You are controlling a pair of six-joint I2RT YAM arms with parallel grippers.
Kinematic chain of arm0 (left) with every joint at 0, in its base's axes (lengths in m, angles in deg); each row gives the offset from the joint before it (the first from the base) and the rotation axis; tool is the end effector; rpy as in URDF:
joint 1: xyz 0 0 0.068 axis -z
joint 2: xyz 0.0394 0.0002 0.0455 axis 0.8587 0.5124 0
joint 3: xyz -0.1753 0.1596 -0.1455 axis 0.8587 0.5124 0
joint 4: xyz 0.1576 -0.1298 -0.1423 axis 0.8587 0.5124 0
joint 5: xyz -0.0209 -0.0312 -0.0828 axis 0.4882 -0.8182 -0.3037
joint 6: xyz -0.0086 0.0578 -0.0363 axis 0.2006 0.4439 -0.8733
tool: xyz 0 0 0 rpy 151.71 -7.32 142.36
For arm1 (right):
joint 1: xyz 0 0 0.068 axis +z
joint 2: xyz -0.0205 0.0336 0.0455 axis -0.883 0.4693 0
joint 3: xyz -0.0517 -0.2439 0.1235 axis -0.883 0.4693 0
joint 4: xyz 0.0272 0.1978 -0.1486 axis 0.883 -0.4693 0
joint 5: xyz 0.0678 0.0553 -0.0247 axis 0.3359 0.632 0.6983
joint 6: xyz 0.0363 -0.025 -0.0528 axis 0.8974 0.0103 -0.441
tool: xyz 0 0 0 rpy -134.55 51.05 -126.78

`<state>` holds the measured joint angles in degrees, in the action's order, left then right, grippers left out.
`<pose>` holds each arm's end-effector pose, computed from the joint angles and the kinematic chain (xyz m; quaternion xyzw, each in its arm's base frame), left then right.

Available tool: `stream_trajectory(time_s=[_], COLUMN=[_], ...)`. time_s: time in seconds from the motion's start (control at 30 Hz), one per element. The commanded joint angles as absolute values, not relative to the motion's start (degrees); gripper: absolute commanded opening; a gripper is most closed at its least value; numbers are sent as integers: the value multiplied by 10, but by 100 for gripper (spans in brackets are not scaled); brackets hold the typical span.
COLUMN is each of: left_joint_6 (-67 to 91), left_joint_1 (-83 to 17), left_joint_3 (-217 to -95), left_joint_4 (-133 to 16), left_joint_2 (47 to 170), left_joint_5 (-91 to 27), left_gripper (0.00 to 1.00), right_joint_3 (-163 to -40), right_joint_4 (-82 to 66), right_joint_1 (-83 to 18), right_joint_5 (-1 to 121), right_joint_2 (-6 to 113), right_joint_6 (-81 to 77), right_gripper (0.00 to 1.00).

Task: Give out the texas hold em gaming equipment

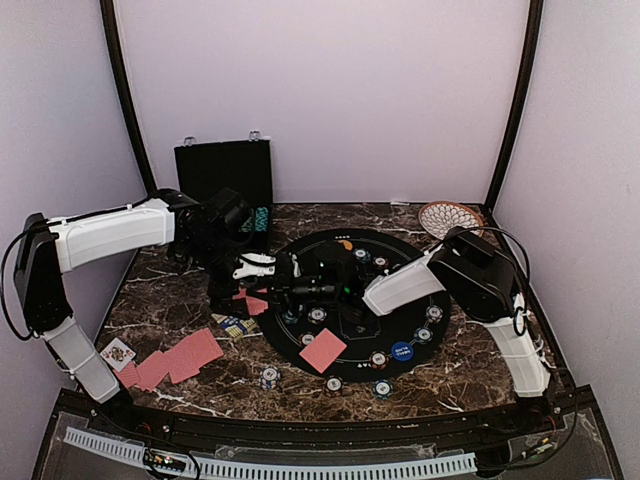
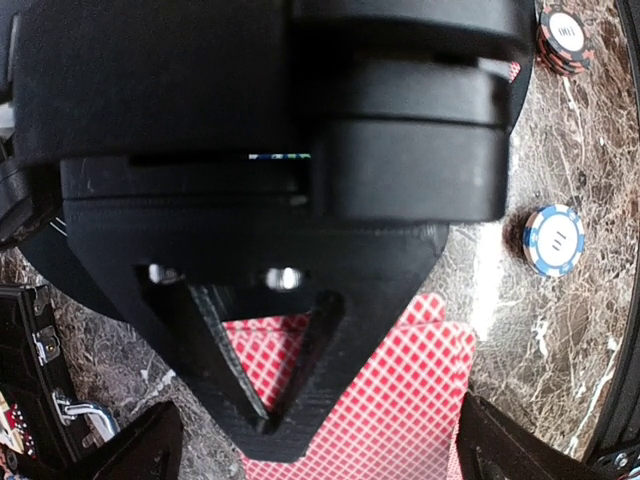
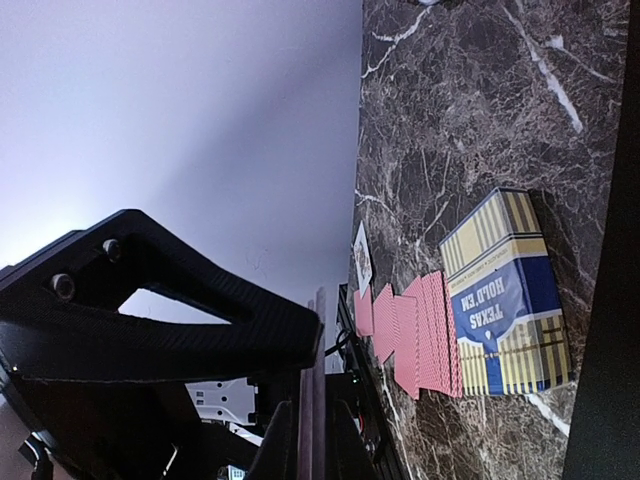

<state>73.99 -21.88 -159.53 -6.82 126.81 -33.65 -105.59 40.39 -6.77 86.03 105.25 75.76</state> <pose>0.2535 -0.2053 0.2470 0.6907 0.6927 -0.0639 0.1976 0.2653 0.4368 0.1543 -0.0120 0.7320 0.6810 0.0183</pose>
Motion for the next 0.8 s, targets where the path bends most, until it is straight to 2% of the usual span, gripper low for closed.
stream_trajectory(time_s=[0.0, 0.33, 0.47, 0.77], left_joint_6=[732, 737, 742, 750], left_joint_1=[-212, -211, -212, -212], left_joint_3=[-1577, -1554, -1555, -1557], left_joint_4=[-72, -92, -97, -92], left_joint_2=[1253, 1264, 1264, 1247], left_joint_5=[-352, -328, -318, -295], left_gripper=[99, 99, 91, 81], right_joint_3=[-1074, -1074, -1070, -1048], right_joint_4=[458, 499, 505, 487], right_joint_1=[-61, -54, -54, -60], right_joint_5=[865, 869, 870, 861], right_joint_2=[1016, 1017, 1021, 1016], right_joint_6=[767, 788, 793, 777], right_gripper=[0, 0, 0, 0])
